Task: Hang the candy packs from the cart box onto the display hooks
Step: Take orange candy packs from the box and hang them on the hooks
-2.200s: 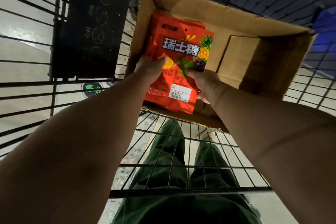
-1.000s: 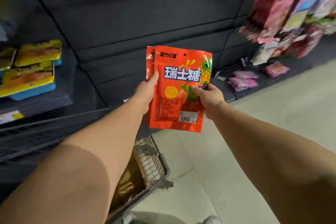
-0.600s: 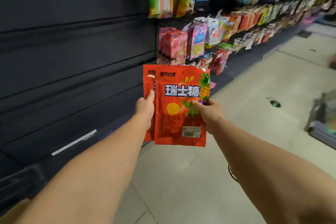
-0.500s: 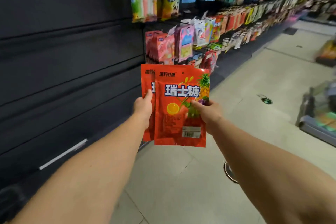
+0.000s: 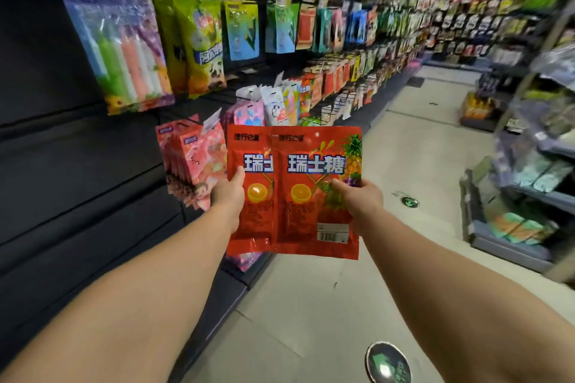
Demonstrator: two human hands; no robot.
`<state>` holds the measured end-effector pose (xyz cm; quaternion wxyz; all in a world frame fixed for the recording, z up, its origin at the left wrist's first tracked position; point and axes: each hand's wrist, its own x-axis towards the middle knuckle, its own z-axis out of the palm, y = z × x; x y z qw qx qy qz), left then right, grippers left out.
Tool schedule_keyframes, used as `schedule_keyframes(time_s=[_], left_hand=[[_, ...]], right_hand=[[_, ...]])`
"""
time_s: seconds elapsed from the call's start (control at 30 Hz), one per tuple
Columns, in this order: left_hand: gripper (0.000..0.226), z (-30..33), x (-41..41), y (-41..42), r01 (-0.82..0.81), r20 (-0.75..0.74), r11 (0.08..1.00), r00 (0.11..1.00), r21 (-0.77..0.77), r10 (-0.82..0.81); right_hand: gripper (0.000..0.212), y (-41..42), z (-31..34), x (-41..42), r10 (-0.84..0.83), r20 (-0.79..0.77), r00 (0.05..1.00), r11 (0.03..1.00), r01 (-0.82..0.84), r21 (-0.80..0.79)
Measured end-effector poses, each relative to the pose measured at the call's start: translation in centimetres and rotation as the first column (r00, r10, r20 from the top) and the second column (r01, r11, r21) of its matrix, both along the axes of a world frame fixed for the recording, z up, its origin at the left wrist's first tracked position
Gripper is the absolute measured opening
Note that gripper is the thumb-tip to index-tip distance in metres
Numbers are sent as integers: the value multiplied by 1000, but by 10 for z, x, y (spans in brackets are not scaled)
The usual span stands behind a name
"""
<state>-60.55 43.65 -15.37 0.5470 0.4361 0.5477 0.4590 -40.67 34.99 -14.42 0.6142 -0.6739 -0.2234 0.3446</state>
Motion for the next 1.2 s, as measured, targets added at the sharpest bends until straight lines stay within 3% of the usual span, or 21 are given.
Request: schedule_keyframes(time_s=[0.17,0.47,0.73,0.9,1.07,1.2], left_hand=[[55,10,71,86,35,-69,999,997,5,-35],[52,-14,229,178,132,-78,991,988,-21,-133],[39,-17,351,241,19,-24,996,999,-82,-21],[69,-35,391,282,-52,-59,989,997,-138,44],[41,-39,406,332,-153,-64,971,988,-182,143],[44,-51,419,384,-224,-95,963,973,-153,211]], right_hand=[[22,58,12,59,-92,-41,995,995,94,45],[17,134,-14,212,-188,-29,982,982,188,11],[14,221,-11,352,-32,-16,999,999,32,-28],[22,281,-21,407,59,-38,998,997,-61,-53],[24,353,-41,430,149,-84,985,987,-154,-55],[24,419,-53,446,191,-94,977,979,-197,-56]])
